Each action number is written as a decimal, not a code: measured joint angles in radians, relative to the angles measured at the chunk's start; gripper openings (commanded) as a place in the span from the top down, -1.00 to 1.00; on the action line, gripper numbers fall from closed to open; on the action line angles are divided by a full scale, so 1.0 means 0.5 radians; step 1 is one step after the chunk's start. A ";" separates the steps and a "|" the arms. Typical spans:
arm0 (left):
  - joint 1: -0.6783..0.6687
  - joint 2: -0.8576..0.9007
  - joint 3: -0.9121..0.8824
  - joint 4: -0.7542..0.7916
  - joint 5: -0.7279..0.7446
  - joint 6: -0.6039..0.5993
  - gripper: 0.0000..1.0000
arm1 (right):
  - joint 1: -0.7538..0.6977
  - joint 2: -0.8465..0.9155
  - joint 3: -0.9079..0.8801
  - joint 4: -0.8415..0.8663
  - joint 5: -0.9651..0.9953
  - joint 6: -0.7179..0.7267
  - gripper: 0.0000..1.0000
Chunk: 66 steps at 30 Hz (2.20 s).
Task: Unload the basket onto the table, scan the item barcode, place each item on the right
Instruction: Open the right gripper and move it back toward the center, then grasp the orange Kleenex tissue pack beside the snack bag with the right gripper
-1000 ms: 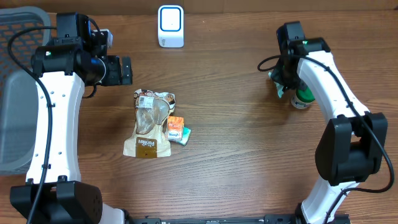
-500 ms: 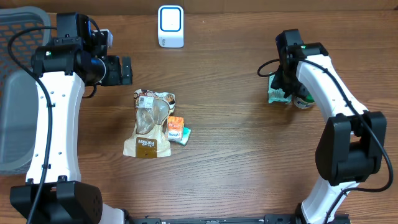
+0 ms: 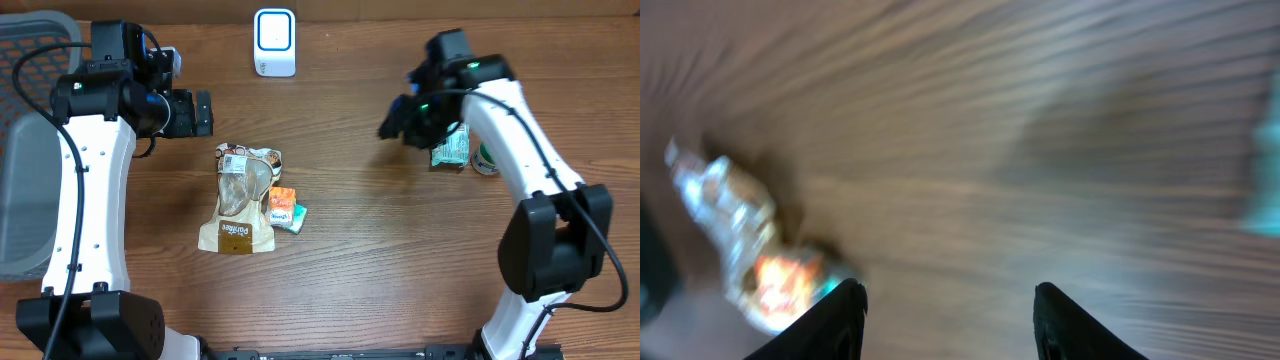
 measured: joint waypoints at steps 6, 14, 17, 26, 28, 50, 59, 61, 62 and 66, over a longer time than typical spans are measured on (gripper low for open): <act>0.000 0.000 0.000 0.000 0.000 0.001 -0.99 | 0.337 0.000 -0.149 0.157 -0.103 0.140 0.13; 0.000 0.000 0.000 -0.001 0.000 0.000 -0.99 | 0.668 0.000 -0.374 0.450 -0.138 0.397 0.13; 0.000 0.000 0.000 -0.001 0.000 0.000 -0.99 | 0.746 0.000 -0.443 0.539 -0.137 0.497 0.13; 0.000 0.000 0.000 -0.001 0.000 0.001 -0.99 | 0.963 0.000 -0.626 0.882 -0.114 0.795 0.14; 0.000 0.000 0.000 0.000 0.000 0.000 -0.99 | 0.993 0.000 -0.650 0.934 -0.105 0.838 0.15; 0.000 0.000 0.000 -0.001 0.000 0.000 -1.00 | 0.970 0.076 -0.666 0.987 -0.117 0.702 0.92; 0.000 0.000 0.000 0.000 0.000 0.001 -0.99 | 0.697 -0.083 -0.569 0.588 -0.159 -0.006 0.92; 0.000 0.000 0.000 0.000 0.000 0.000 -0.99 | 0.623 -0.135 -0.523 0.538 -0.139 -0.137 0.92; 0.000 0.000 0.000 -0.001 0.000 0.000 -0.99 | 0.590 -0.153 -0.507 0.522 -0.121 -0.192 0.92; 0.000 0.000 0.000 -0.001 0.000 0.001 -0.99 | 0.481 -0.179 -0.498 0.490 -0.013 -0.339 0.92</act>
